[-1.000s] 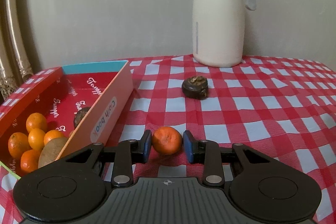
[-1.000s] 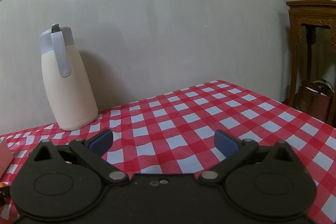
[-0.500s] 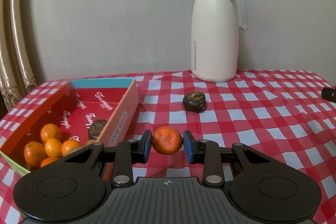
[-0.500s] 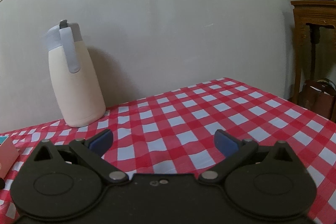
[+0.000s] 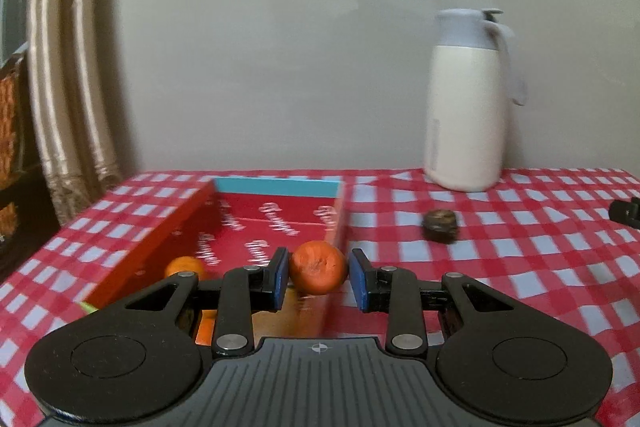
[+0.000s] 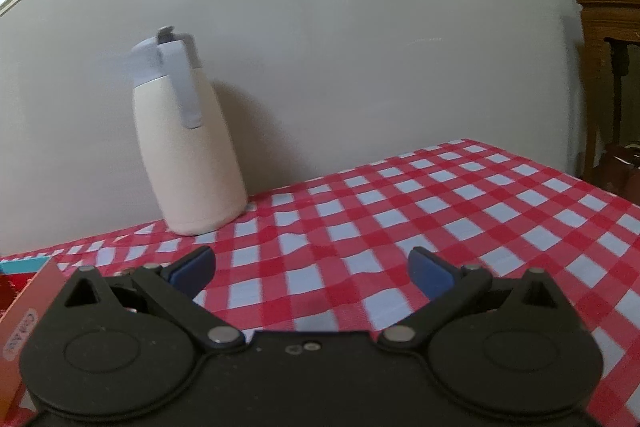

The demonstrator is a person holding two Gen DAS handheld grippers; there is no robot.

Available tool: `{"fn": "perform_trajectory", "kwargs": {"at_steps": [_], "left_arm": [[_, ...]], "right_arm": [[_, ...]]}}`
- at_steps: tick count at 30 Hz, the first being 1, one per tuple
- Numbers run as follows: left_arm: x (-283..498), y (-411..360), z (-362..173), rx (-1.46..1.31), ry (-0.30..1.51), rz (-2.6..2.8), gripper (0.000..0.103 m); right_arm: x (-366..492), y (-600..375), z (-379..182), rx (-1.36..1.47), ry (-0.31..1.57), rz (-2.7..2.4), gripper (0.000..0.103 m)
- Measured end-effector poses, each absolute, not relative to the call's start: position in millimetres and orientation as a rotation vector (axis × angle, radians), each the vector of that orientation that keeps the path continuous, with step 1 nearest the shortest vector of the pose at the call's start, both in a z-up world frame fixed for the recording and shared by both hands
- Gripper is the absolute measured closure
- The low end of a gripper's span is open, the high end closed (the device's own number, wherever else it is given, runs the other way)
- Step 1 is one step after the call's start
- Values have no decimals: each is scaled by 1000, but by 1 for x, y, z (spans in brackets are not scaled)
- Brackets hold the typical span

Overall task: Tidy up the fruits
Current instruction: 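Carry the tangerine with the left gripper into the box and open, then lower the right gripper onto the dark brown fruit and close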

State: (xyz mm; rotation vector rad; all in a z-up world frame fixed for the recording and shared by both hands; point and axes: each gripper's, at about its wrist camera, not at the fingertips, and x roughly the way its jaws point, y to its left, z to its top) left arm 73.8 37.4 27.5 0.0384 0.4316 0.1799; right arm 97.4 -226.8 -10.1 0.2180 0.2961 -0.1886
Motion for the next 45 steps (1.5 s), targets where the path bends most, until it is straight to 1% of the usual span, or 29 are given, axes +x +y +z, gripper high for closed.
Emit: {"fn": "perform_trajectory", "kwargs": {"at_steps": [11,17,18,19,20,21,23,37,45], "left_arm": [[72,106,19,-14,445,304,70],[81,116,11,-10,470,330,70],[80,115,12,-7,466,327,62],[78,114,13,-6,453,328,52],[75,113,15,-4,436,340,22],[72,112,18,4,407,355,4],[67,109,22,33,360,374,3],[67,115,18,33,382,374,3],[67,128,14,25,391,390,3]], "right_arm": [[102,-180,-12,178,316,-120,0],[103,-172,-12,158,322,-112,0],[103,-172,-12,158,323,-111,0],[103,-172,-12,157,322,-111,0],[103,-172,-12,155,322,-111,0],[103,-173,-12,153,321,-111,0],[103,-173,-12,155,321,-111,0],[106,-170,-12,144,327,-93,0],[107,-151,-8,94,307,-42,0]]}}
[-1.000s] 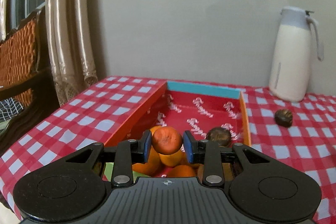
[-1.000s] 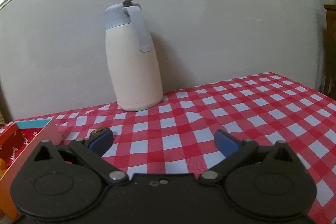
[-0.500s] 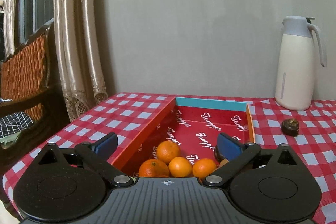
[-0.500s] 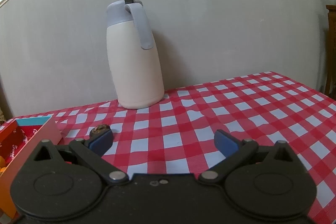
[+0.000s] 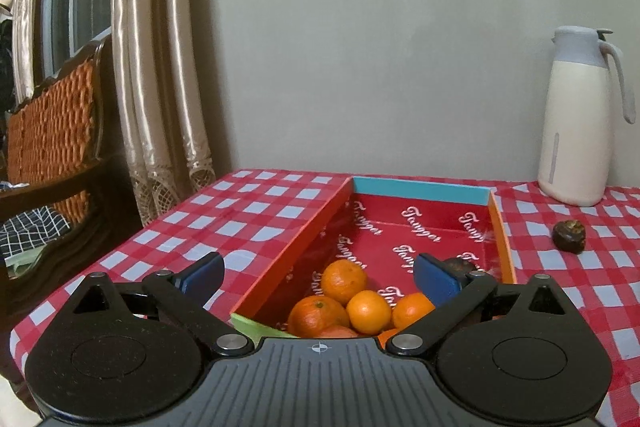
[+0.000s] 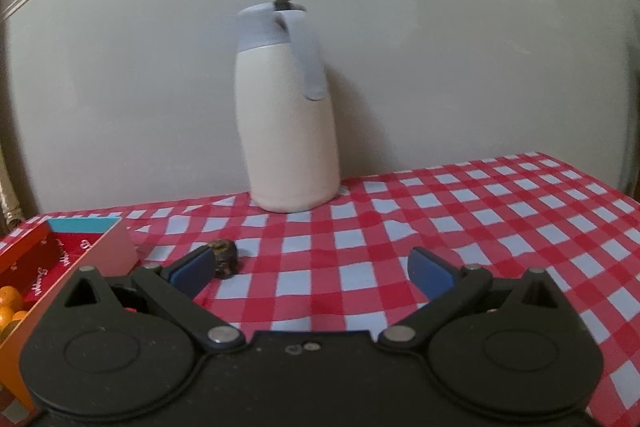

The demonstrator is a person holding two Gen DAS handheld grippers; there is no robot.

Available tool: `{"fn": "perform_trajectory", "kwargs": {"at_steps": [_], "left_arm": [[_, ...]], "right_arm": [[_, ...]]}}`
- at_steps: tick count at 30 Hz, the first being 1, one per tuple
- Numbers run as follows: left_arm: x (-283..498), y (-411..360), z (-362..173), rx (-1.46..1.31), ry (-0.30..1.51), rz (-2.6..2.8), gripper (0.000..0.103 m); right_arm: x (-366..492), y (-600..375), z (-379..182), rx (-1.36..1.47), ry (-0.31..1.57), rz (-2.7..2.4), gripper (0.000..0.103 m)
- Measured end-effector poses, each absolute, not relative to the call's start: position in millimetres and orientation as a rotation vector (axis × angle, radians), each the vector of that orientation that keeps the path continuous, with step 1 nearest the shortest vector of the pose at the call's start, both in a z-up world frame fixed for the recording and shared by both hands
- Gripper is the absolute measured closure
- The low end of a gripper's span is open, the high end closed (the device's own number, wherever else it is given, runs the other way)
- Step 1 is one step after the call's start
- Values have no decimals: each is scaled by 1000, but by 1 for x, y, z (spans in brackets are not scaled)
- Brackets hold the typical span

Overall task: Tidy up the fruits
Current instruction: 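Lower the right gripper onto the dark brown fruit and close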

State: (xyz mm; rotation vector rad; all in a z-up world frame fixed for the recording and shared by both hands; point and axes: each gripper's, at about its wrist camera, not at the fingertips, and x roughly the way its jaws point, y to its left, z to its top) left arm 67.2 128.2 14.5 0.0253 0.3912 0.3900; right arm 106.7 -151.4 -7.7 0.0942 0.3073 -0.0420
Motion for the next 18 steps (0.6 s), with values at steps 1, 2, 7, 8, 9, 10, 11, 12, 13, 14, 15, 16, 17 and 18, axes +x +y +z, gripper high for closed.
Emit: {"fn": "perform_trajectory", "kwargs": {"at_steps": [1,2,7,8,9,10,11,12,13,14,15,16,17,18], "left_arm": [[67,130,14,26,392,394,3],[67,132,13,24,389,397,3],[65,144,11,7,390,416,3],[64,147,11,5,390,421,3],[64,150,11,4,388,426,3],[63,153,12,1,386,430,3],[62,156,12,-2,385,434,3],[61,160,12,-4,384,440,3],[60,163,12,-5,384,448,3],[59,167,11,-6,384,455,3],[59,171,11,-8,386,460,3],[58,176,10,-11,387,469,3],[57,181,10,-14,387,478,3],[57,185,9,-18,388,485,3]], "right_arm": [[107,-149,-7,85,306,-36,0],[106,-146,-7,73,304,-29,0],[108,-131,-6,9,292,9,0],[109,-127,-6,-5,290,14,0],[110,-123,-6,-19,290,18,0],[112,-120,-7,-29,291,24,0],[114,-117,-7,-37,293,31,0],[116,-114,-7,-44,295,38,0],[118,-111,-8,-51,298,44,0],[120,-108,-9,-56,301,51,0],[123,-105,-9,-60,305,61,0],[125,-103,-9,-60,310,70,0],[127,-101,-9,-60,313,77,0],[130,-99,-10,-61,317,83,0]]}}
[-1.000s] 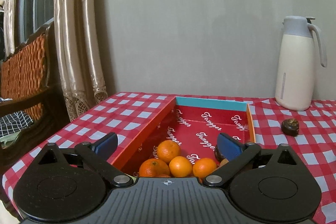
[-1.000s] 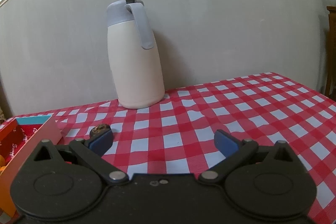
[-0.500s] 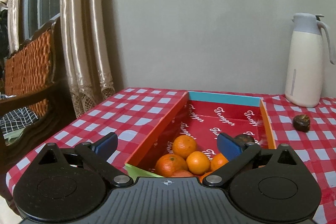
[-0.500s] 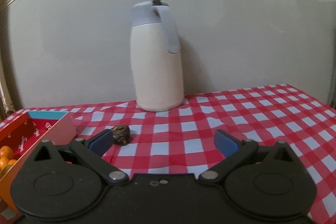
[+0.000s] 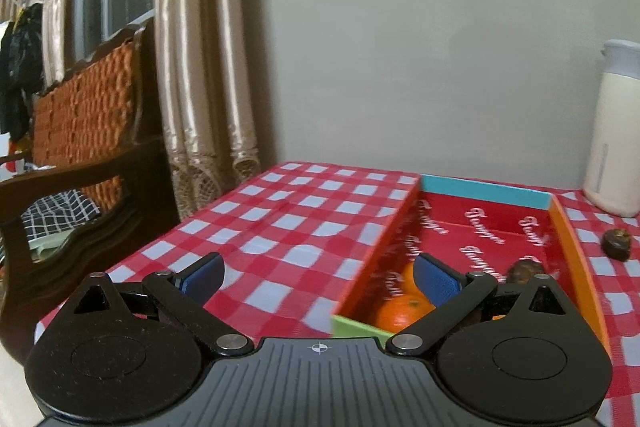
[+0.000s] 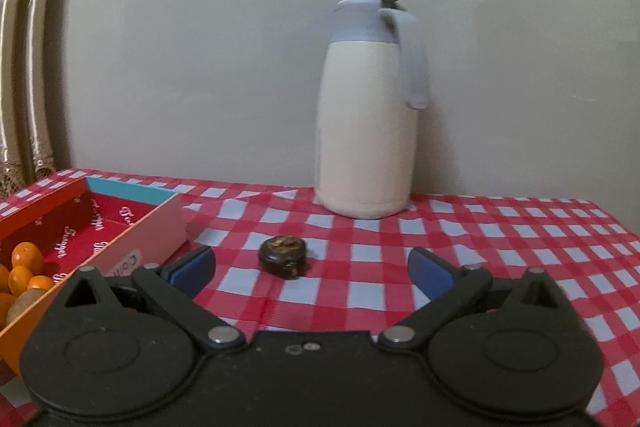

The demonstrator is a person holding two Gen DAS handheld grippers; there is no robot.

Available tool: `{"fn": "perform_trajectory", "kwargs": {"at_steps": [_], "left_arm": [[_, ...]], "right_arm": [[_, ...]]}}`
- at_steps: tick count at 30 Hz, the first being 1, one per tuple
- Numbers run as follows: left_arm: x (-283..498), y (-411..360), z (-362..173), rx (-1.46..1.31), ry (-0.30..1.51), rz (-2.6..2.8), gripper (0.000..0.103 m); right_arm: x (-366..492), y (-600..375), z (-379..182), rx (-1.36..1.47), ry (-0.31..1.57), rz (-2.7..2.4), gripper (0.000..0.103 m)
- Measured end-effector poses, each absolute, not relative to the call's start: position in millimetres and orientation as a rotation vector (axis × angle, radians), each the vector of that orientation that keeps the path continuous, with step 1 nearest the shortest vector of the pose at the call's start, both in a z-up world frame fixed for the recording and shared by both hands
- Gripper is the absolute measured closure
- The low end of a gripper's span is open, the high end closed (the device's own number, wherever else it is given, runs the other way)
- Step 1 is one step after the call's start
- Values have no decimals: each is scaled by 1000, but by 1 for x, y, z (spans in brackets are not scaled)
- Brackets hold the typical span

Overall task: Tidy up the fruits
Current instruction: 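Lower the right gripper onto the dark brown fruit and close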

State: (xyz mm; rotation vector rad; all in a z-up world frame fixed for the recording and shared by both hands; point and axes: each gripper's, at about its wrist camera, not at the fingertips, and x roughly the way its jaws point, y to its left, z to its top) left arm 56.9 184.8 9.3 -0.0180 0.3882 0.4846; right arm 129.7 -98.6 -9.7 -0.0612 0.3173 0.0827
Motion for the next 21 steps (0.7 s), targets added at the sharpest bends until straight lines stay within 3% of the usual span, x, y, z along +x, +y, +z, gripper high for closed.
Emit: {"fn": "perform_trajectory", "kwargs": {"at_steps": [6,11,15,21], "left_arm": [[51,217,8,-79,395,541,3],[49,248,6,-125,404,624,3],[49,266,4,-142,412,683,3],[51,275,0,-145,424,694,3]], "right_arm": [[154,-83,-17,-70,379,107,4],[179,-74,-21,-62,428,104,20],[197,-69,-24,-78,455,85,20],[218,-65,-29,-76,509,79,30]]}}
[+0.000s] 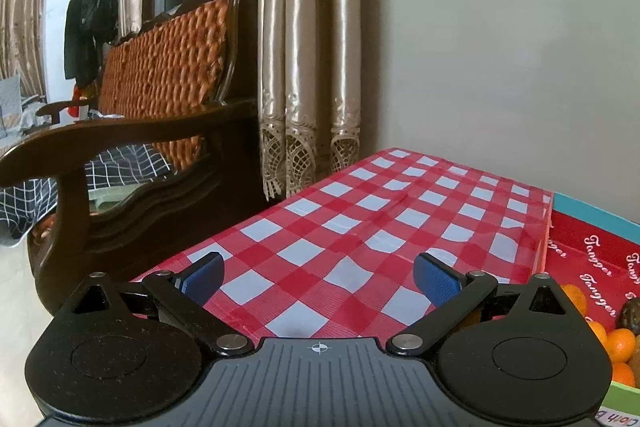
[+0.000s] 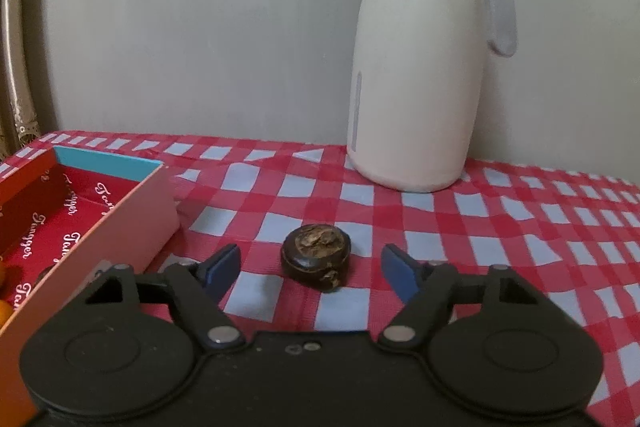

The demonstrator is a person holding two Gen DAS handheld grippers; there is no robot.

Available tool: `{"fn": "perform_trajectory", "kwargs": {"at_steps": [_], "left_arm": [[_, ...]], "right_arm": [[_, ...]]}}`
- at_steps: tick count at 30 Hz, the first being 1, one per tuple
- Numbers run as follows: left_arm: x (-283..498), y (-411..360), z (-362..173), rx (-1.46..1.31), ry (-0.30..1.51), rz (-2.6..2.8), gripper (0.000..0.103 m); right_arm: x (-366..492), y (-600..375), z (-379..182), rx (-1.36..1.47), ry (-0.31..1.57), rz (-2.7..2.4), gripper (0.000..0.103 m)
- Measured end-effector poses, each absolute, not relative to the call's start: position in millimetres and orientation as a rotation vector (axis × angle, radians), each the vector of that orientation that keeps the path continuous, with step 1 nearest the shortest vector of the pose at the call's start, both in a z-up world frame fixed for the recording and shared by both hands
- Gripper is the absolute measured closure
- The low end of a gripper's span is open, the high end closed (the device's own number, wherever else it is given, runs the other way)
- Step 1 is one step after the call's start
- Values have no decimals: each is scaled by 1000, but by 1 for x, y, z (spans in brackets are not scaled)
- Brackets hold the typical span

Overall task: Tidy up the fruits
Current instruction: 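Lower the right gripper onto the dark brown fruit and close, then carry the brown fruit with the right gripper into the box, release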

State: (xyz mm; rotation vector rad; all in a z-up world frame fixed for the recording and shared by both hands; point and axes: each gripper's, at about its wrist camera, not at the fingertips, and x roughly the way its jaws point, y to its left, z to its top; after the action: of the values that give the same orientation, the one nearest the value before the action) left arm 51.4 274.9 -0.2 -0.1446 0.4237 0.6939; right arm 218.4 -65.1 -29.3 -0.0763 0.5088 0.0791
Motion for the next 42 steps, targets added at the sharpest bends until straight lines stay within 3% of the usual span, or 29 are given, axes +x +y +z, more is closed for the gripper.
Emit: {"fn": "perform_trajectory", "kwargs": {"at_steps": [5,6,7,8,42], "left_arm": [[52,275,-1,-136,430,683,3],[51,275,0,-137,430,684,3],[51,276,0,-138,431,684,3],[50,277,0,-140,431,684,3],[29,259,16,-116,435,632,3]], "right_arm": [[232,-58,-37,-97,563,60,33],[235,-58,-38,-94,578,59,38],[237,-60,-38,-83,586,66,57],[237,-62,-38,-70,586,70,62],[161,-13,23,-57,439,255,63]]}}
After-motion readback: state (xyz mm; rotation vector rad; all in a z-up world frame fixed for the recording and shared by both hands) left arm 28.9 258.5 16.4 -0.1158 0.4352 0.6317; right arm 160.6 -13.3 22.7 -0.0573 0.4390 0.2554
